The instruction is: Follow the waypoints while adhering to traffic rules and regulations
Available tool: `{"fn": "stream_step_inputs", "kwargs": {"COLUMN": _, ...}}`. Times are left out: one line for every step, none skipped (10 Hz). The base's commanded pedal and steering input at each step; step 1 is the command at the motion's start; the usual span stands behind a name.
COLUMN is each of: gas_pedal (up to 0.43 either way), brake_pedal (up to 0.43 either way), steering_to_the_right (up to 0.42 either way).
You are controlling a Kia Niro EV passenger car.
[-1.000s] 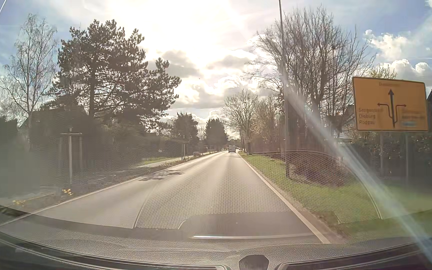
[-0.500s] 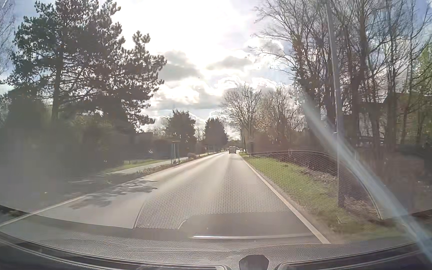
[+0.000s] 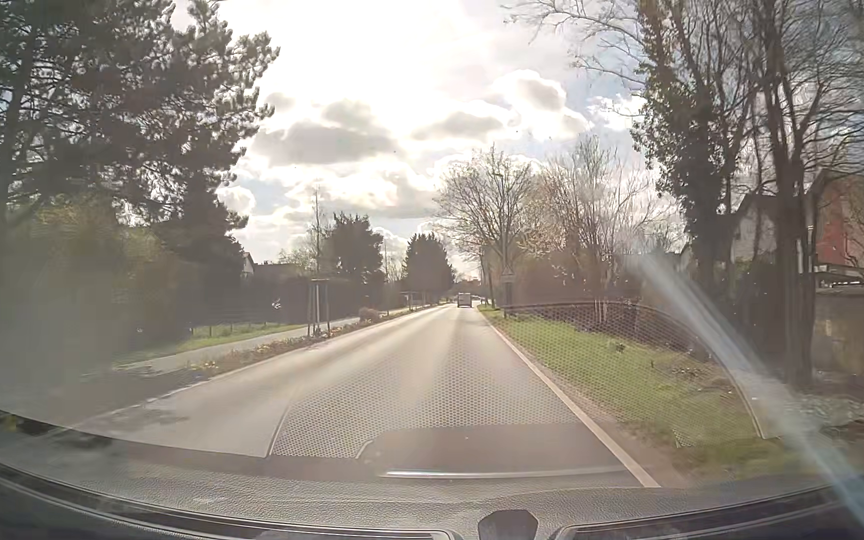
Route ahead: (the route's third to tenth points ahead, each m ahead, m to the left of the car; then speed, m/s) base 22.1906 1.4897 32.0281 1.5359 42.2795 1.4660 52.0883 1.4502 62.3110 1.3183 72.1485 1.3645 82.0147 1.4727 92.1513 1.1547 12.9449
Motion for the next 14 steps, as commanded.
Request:
{"fn": "stream_step_inputs", "kwargs": {"gas_pedal": 0.039, "brake_pedal": 0.000, "steering_to_the_right": 0.001}}
{"fn": "stream_step_inputs", "kwargs": {"gas_pedal": 0.039, "brake_pedal": 0.000, "steering_to_the_right": 0.000}}
{"fn": "stream_step_inputs", "kwargs": {"gas_pedal": 0.039, "brake_pedal": 0.000, "steering_to_the_right": 0.000}}
{"fn": "stream_step_inputs", "kwargs": {"gas_pedal": 0.039, "brake_pedal": 0.000, "steering_to_the_right": 0.000}}
{"fn": "stream_step_inputs", "kwargs": {"gas_pedal": 0.039, "brake_pedal": 0.000, "steering_to_the_right": 0.000}}
{"fn": "stream_step_inputs", "kwargs": {"gas_pedal": 0.047, "brake_pedal": 0.000, "steering_to_the_right": 0.000}}
{"fn": "stream_step_inputs", "kwargs": {"gas_pedal": 0.047, "brake_pedal": 0.000, "steering_to_the_right": 0.000}}
{"fn": "stream_step_inputs", "kwargs": {"gas_pedal": 0.047, "brake_pedal": 0.000, "steering_to_the_right": 0.000}}
{"fn": "stream_step_inputs", "kwargs": {"gas_pedal": 0.047, "brake_pedal": 0.000, "steering_to_the_right": 0.000}}
{"fn": "stream_step_inputs", "kwargs": {"gas_pedal": 0.047, "brake_pedal": 0.000, "steering_to_the_right": 0.000}}
{"fn": "stream_step_inputs", "kwargs": {"gas_pedal": 0.047, "brake_pedal": 0.000, "steering_to_the_right": 0.000}}
{"fn": "stream_step_inputs", "kwargs": {"gas_pedal": 0.047, "brake_pedal": 0.000, "steering_to_the_right": 0.000}}
{"fn": "stream_step_inputs", "kwargs": {"gas_pedal": 0.047, "brake_pedal": 0.000, "steering_to_the_right": 0.000}}
{"fn": "stream_step_inputs", "kwargs": {"gas_pedal": 0.047, "brake_pedal": 0.000, "steering_to_the_right": -0.001}}
